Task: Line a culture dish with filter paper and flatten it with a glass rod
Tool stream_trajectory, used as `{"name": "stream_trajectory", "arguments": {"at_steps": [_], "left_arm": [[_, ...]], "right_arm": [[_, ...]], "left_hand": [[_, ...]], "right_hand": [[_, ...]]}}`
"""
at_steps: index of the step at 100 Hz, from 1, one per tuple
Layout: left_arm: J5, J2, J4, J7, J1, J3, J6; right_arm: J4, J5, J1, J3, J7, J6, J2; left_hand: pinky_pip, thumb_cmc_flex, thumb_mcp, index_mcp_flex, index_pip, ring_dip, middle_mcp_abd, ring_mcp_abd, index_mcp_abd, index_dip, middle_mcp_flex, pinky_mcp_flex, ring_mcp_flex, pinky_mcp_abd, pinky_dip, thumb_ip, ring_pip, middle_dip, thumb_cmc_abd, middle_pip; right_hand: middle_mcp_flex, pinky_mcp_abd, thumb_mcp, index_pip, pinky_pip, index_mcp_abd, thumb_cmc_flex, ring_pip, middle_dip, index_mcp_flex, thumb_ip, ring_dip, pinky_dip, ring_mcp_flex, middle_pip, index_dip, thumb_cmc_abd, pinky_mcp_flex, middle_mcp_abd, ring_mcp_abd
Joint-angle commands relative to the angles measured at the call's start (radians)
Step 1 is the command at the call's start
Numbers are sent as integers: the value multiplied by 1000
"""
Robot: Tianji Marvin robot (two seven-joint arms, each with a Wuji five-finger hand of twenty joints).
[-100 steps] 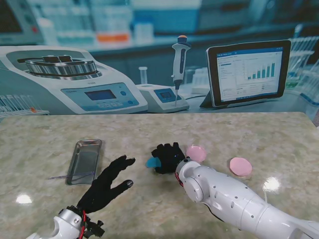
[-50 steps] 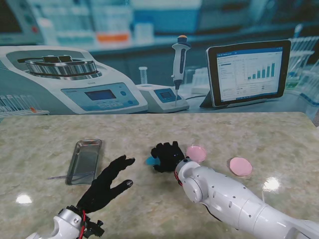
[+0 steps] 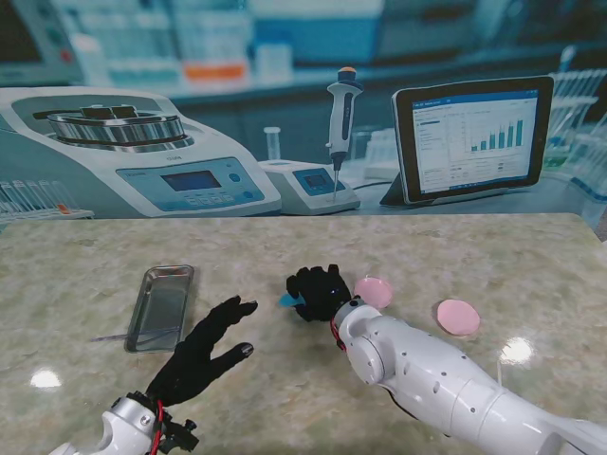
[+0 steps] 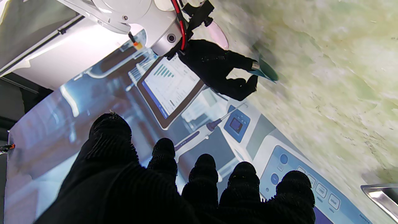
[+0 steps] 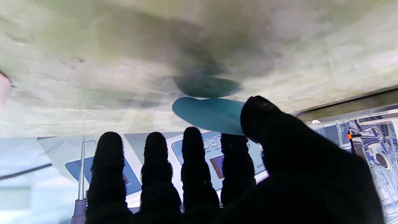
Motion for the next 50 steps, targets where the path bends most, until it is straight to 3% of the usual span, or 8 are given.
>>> {"name": "stream_trajectory", "arguments": {"at_steps": [1, 13, 50], "left_arm": [[-1, 1, -4, -2, 5, 0, 0], [-2, 1, -4, 0, 6, 0, -1], [4, -1, -5, 9, 9, -4, -7]], "right_arm": [[2, 4, -8, 2, -7, 1, -7], [6, 3, -12, 10, -27, -2, -9], [-12, -21, -31, 48, -77, -6, -5]], "left_hand": [[-46, 7, -16, -3, 19, 0, -6, -32, -24, 4, -19, -2, -28, -30, 9, 13, -10, 12, 22, 3], [-45, 7, -16, -3, 19, 0, -7, -31, -23, 4, -19, -2, -29, -30, 9, 13, -10, 12, 23, 3], [-45, 7, -16, -3, 19, 0, -6, -33, -22, 4, -19, -2, -29, -30, 8, 13, -10, 13, 22, 4]], "right_hand": [[5, 29, -12, 54, 30, -27, 45, 26, 10, -4, -23, 16, 3, 21, 19, 8, 37, -3, -22, -17], [22, 29, -19, 101, 36, -44, 87, 34, 12, 40, -20, 18, 5, 33, 29, 35, 59, 3, -28, -20], [66, 30, -14, 136, 52, 11, 131, 53, 20, 81, -20, 23, 13, 48, 57, 49, 55, 9, -10, -25]]}}
